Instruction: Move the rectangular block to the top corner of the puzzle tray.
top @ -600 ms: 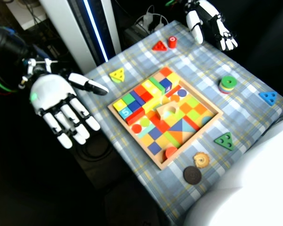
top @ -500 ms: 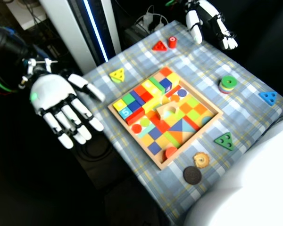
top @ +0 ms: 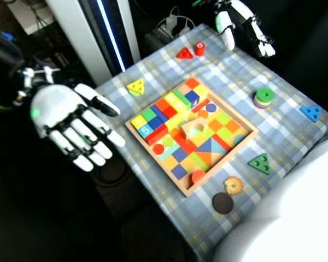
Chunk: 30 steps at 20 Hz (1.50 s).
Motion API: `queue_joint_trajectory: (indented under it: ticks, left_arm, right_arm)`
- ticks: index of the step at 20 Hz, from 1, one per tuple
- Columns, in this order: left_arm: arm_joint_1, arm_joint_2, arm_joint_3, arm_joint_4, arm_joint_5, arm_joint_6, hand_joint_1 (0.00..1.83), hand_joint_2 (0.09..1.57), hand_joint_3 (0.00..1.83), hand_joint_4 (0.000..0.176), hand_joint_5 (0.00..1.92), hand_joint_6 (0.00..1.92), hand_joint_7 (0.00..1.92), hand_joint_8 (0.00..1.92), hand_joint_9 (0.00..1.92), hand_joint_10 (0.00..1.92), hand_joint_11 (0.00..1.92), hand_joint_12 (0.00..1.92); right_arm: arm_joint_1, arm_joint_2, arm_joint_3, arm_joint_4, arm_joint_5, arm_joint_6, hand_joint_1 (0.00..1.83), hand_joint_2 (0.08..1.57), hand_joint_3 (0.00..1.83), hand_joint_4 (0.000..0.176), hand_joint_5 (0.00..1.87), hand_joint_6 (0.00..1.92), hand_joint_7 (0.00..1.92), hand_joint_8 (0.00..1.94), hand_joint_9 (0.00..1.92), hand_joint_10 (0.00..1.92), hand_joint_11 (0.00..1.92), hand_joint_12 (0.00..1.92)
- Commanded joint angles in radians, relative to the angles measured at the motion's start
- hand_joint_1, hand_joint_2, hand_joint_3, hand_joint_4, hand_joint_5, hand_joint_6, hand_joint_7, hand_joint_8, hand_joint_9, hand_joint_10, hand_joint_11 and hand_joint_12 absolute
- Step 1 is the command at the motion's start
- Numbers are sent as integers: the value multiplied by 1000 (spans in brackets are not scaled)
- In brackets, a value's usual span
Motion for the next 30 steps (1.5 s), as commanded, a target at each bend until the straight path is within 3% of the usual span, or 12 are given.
queue_joint_trajectory:
  ticks: [1,2,12,13,14,15,19,21,23,25,28,30]
  left_arm:
    - [-7,5,5,38,-110,-4,667,1410,6,76,272,1,172,1,68,6,0,0]
    - [-6,5,4,34,-113,-4,684,1412,5,66,281,3,178,2,55,1,0,0]
    - [-5,5,6,31,-98,-4,712,1419,0,55,284,3,178,1,67,13,0,0]
    - [-5,4,6,31,-97,-4,700,1420,1,52,285,3,175,0,67,12,0,0]
    - [-5,4,6,31,-94,-4,697,1416,0,57,290,4,179,2,68,12,0,0]
    - [-5,4,7,31,-93,-4,700,1417,0,61,289,4,176,1,67,11,0,0]
    - [-4,4,7,30,-89,-4,703,1416,0,57,283,2,178,4,56,5,0,0]
    - [-3,4,6,30,-89,-4,688,1417,0,57,278,0,178,2,61,6,0,0]
    - [-1,4,6,29,-91,-4,678,1418,1,73,275,0,175,1,53,3,0,0]
    - [0,4,6,28,-91,-4,728,1394,0,60,300,7,188,3,64,6,0,0]
    - [0,4,8,28,-87,-4,701,1397,0,68,295,3,184,1,63,4,0,0]
    - [1,4,9,29,-82,-4,752,1396,0,65,300,3,187,3,62,4,0,0]
  right_arm:
    - [17,11,23,-54,63,41,247,1238,0,27,342,3,366,12,325,40,0,1098]
    - [28,25,42,-87,24,82,304,1239,0,1,355,5,401,13,368,45,0,1216]
    - [162,125,128,-321,-304,142,623,1208,0,0,369,1,690,18,641,94,0,1578]
    - [189,122,153,-348,-357,164,670,1200,3,0,354,3,784,81,627,465,94,1617]
    - [223,112,188,-387,-409,210,714,1184,0,0,328,2,873,215,603,1052,262,1765]
    - [242,104,211,-411,-438,252,743,1167,0,0,319,1,831,493,616,1310,363,1840]
    - [344,86,265,-551,-536,358,760,1164,1,0,270,0,687,1106,675,1601,568,1914]
    - [444,72,288,-685,-640,402,742,1135,0,0,265,0,643,1185,595,1641,471,1921]
    - [547,42,347,-853,-745,561,694,1125,0,0,268,1,633,1184,578,1627,441,1921]
    - [608,8,414,-999,-789,741,664,1149,3,15,219,0,529,1079,398,1455,151,1905]
    - [691,-1,434,-1155,-839,846,686,1167,7,19,212,0,508,1025,341,1377,49,1910]
    - [753,-2,440,-1275,-880,916,736,1159,0,26,215,2,520,1270,443,1506,95,1881]
